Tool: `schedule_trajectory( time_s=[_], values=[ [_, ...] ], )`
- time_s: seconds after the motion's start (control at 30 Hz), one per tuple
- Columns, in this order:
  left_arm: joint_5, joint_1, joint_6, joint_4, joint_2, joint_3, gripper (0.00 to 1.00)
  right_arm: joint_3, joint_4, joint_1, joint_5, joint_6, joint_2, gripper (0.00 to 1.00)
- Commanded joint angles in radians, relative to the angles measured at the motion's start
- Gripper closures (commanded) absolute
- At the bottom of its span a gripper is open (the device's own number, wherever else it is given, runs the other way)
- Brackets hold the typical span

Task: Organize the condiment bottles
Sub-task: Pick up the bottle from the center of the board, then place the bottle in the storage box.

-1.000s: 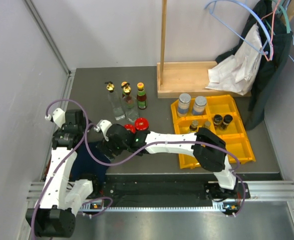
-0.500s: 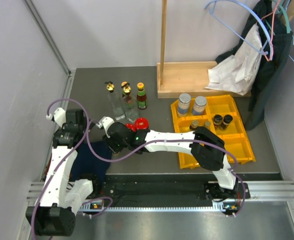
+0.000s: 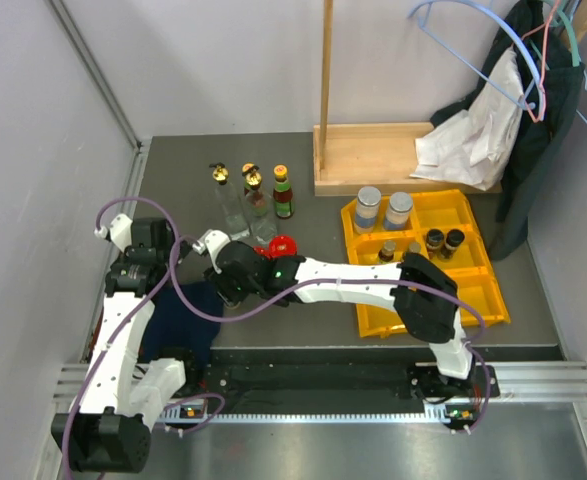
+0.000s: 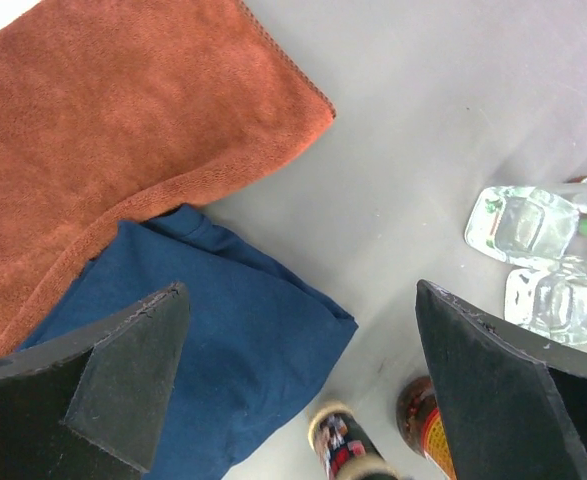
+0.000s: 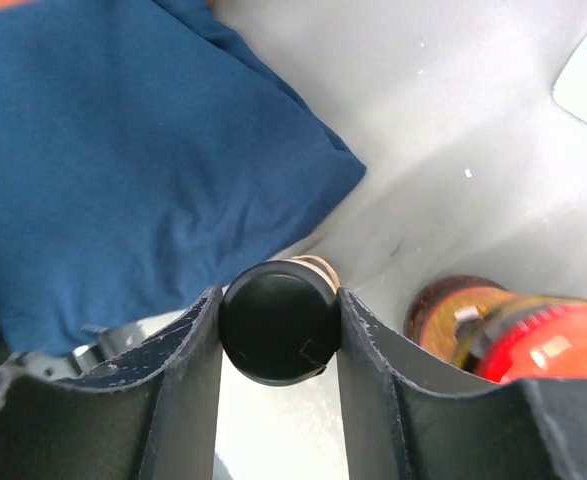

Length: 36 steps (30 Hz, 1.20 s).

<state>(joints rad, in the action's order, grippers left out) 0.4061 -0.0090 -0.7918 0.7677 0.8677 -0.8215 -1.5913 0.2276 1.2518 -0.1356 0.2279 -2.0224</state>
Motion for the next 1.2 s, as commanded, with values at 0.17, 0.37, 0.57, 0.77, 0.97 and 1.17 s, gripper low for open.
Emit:
schedule_trajectory(
  time_s=[0.17,0.37,0.57,0.77,0.97,1.17],
  values=[
    [-0.047,0.003,0.032,-0.045,-0.026,-0.001,0.01,0.008,0.001,0.023,0.004,-0.007,0.305,1.0],
    [-0.073,0.001,0.055,-0.05,-0.041,-0.01,0.01,0.06,0.042,0.023,-0.097,-0.013,0.465,1.0],
    [-0.19,0.003,0.126,-0.096,-0.05,-0.013,0.01,0.105,0.13,0.005,-0.246,-0.009,0.609,1.0],
    [-0.288,0.003,0.183,-0.122,-0.065,-0.021,0.01,0.178,0.225,-0.051,-0.38,0.042,0.783,1.0],
    [-0.326,0.001,0.21,-0.133,-0.059,-0.036,0.01,0.247,0.334,-0.135,-0.512,0.108,0.951,1.0],
    [-0.386,0.003,0.207,-0.151,-0.05,-0.034,0.01,0.303,0.495,-0.314,-0.59,0.205,1.051,1.0]
  ],
)
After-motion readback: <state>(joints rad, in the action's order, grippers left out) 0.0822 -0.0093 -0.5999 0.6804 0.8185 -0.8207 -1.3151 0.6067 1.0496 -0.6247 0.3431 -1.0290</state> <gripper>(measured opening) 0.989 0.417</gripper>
